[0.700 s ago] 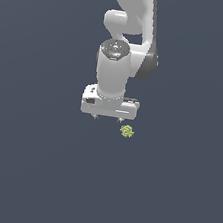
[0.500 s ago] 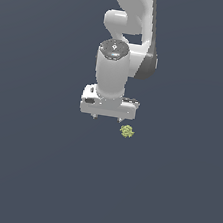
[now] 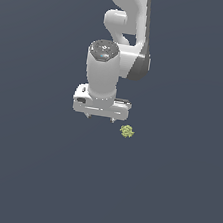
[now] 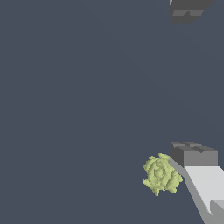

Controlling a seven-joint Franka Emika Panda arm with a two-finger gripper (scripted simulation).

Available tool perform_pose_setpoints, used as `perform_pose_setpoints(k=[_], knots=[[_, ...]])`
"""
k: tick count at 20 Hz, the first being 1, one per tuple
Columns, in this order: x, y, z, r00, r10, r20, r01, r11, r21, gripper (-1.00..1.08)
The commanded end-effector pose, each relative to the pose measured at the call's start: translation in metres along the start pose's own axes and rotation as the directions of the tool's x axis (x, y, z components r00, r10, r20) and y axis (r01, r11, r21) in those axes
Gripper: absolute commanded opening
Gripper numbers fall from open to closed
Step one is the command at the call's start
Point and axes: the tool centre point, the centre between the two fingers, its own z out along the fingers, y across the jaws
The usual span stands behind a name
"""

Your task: Pick up the object and move it to a goal position.

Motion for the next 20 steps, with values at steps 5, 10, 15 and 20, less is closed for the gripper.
perform_pose_setpoints(k=[5,10,15,20], knots=[[-0.001,-0.004,0.003,0.999,-0.034,0.000,0.034,0.999,-0.002,1.00],[-0.003,-0.014,0.011,0.993,-0.114,0.001,0.114,0.993,-0.004,1.00],[-0.007,-0.030,0.022,0.972,-0.237,0.001,0.237,0.972,-0.008,1.00],[-0.013,-0.052,0.038,0.916,-0.401,0.002,0.401,0.916,-0.010,1.00]])
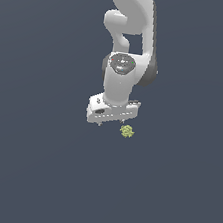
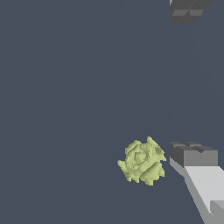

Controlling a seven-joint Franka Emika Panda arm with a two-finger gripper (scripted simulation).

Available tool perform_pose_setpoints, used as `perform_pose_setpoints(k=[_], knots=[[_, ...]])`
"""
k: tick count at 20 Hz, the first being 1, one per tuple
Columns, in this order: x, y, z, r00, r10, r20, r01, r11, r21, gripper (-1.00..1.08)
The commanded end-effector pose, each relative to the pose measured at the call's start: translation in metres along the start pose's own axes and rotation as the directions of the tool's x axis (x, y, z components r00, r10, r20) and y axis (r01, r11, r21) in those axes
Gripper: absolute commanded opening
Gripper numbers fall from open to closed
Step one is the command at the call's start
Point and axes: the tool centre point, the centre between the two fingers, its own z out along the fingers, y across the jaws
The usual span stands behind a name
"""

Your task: Pick up the object and move it to a goal position.

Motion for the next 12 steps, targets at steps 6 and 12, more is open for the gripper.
perform_pose_setpoints(k=[6,12], knots=[[0.001,-0.039,0.024,0.960,-0.281,-0.004,0.281,0.960,-0.002,1.00],[0.000,-0.067,0.039,0.884,-0.468,-0.010,0.468,0.884,-0.001,1.00]])
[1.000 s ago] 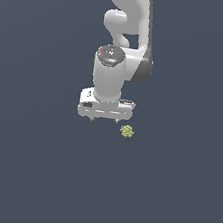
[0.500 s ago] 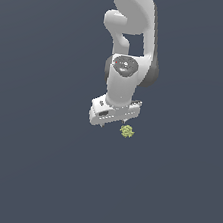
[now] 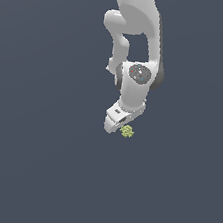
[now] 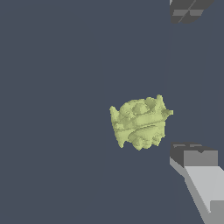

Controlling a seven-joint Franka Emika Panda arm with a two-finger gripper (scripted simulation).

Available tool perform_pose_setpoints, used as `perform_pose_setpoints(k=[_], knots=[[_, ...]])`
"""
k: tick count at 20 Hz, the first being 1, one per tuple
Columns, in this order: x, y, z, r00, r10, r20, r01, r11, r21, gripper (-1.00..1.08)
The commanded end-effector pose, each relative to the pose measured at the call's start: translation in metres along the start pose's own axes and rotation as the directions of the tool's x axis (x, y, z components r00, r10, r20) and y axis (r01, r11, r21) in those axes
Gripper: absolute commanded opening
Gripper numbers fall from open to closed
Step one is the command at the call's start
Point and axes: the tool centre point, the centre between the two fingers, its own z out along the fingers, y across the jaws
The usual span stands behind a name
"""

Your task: Pick up the object and move it to a goal position.

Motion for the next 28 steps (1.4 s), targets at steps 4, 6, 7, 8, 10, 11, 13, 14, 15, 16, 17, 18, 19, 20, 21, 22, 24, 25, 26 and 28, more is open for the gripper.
perform_pose_setpoints(k=[4,6,7,8,10,11,13,14,15,16,17,18,19,20,21,22,24,25,26,28], knots=[[0.007,-0.019,0.010,0.990,-0.144,-0.006,0.144,0.990,0.001,1.00],[0.009,-0.024,0.013,0.984,-0.179,-0.008,0.179,0.984,0.001,1.00],[0.010,-0.026,0.014,0.981,-0.193,-0.009,0.194,0.981,0.001,1.00],[0.010,-0.028,0.015,0.978,-0.206,-0.010,0.206,0.979,0.001,1.00],[0.011,-0.031,0.016,0.974,-0.226,-0.011,0.226,0.974,0.001,1.00],[0.012,-0.032,0.017,0.973,-0.232,-0.011,0.232,0.973,0.001,1.00],[0.012,-0.033,0.017,0.971,-0.240,-0.012,0.240,0.971,0.001,1.00],[0.012,-0.033,0.017,0.970,-0.241,-0.012,0.241,0.971,0.001,1.00],[0.012,-0.032,0.017,0.972,-0.235,-0.011,0.235,0.972,0.002,1.00],[0.012,-0.032,0.017,0.972,-0.235,-0.011,0.235,0.972,0.002,1.00],[0.012,-0.032,0.018,0.972,-0.235,-0.011,0.235,0.972,0.002,1.00],[0.012,-0.032,0.020,0.972,-0.235,-0.011,0.235,0.972,0.002,1.00],[0.012,-0.033,0.022,0.972,-0.236,-0.011,0.236,0.972,0.002,1.00],[0.012,-0.032,0.025,0.972,-0.236,-0.011,0.236,0.972,0.002,1.00],[0.012,-0.033,0.029,0.971,-0.237,-0.011,0.237,0.971,0.002,1.00],[0.012,-0.033,0.033,0.971,-0.238,-0.011,0.238,0.971,0.002,1.00],[0.012,-0.033,0.044,0.971,-0.239,-0.012,0.239,0.971,0.002,1.00],[0.012,-0.034,0.049,0.971,-0.240,-0.012,0.240,0.971,0.002,1.00],[0.012,-0.034,0.053,0.971,-0.240,-0.012,0.240,0.971,0.002,1.00],[0.012,-0.034,0.061,0.970,-0.241,-0.012,0.241,0.971,0.002,1.00]])
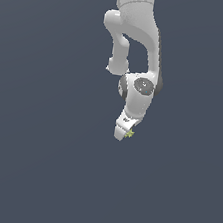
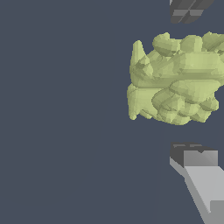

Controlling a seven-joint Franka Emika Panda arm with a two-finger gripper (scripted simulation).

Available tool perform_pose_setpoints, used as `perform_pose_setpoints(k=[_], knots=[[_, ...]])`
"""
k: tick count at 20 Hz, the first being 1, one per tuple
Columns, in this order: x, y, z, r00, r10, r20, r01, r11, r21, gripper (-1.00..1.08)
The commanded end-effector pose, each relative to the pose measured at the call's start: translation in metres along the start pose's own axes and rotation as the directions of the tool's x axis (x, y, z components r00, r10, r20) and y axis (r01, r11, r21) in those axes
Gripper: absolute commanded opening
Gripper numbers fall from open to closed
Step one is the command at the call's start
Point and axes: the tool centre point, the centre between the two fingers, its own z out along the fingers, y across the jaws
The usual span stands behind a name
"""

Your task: Pick up the object and move it to a goal position.

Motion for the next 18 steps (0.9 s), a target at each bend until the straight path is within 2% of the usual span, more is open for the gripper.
perform_pose_setpoints(k=[1,5,6,18], knots=[[0.0002,0.0003,0.0085,1.000,-0.001,0.000,0.001,1.000,-0.001,1.00],[0.0004,0.0009,0.0128,1.000,-0.001,0.000,0.001,1.000,-0.001,1.00],[0.0004,0.0009,0.0128,1.000,-0.001,0.000,0.001,1.000,-0.001,-1.00],[0.0007,0.0006,0.0112,1.000,-0.001,-0.001,0.001,1.000,-0.002,-1.00]])
